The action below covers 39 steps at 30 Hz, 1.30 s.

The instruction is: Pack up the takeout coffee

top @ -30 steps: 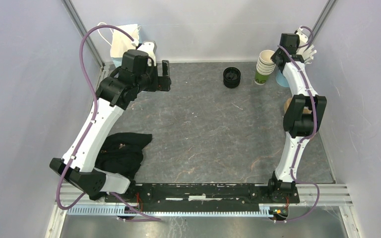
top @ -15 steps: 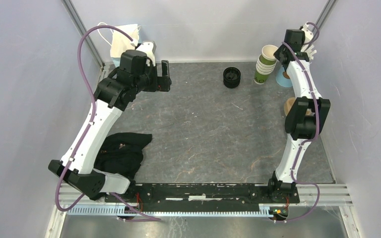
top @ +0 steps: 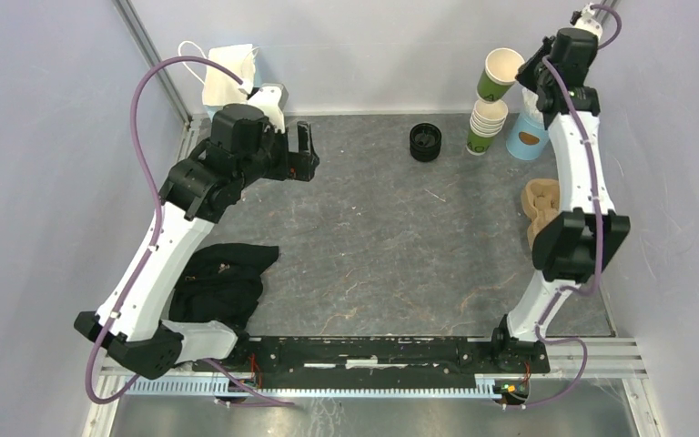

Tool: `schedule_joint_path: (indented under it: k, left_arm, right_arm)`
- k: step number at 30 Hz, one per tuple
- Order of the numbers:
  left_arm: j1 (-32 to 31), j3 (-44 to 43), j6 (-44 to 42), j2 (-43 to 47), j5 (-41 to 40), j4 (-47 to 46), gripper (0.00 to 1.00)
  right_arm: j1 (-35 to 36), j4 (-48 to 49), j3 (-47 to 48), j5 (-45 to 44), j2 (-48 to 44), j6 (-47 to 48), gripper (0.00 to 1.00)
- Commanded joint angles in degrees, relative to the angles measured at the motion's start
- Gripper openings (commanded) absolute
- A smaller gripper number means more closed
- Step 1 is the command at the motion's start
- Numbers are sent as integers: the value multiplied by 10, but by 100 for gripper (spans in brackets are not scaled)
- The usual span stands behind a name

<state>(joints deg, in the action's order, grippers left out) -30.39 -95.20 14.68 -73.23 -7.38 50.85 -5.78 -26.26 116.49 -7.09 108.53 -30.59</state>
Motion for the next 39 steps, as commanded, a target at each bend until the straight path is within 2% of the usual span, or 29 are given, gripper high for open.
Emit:
schedule_joint_path:
  k: [1,4,9,11,16,21,33,39]
  left_arm:
    - [-18,7,-31,20,1,-17,100]
    - [-30,5,-34,20,-5,-18,100]
    - [-55,-2,-39,18,-17,-14,100]
    - [-60,-2,-37,17,-14,-14,100]
    - [-65,-4,-27,13,-3,-14,100]
    - [-65,-7,-24,9,5,-14,100]
    - [-65,-17,-25,-5,5,-12,100]
    - [-65,-23,-30,-12,-8,-8,100]
  right_arm:
    - [2,58,-108,225,-115,76,0]
    - [47,52,-213,256,-177,138,0]
    - [184,19,-349,332,-233,244,0]
    - [244,-11,-382,329,-248,284,0]
    - [333,40,-511,367,-295,262,0]
    - [382,98,-610,347,-333,252,0]
    - [423,151,-705,283,-363,266,0]
    - [424,128,-742,155,-437,263,0]
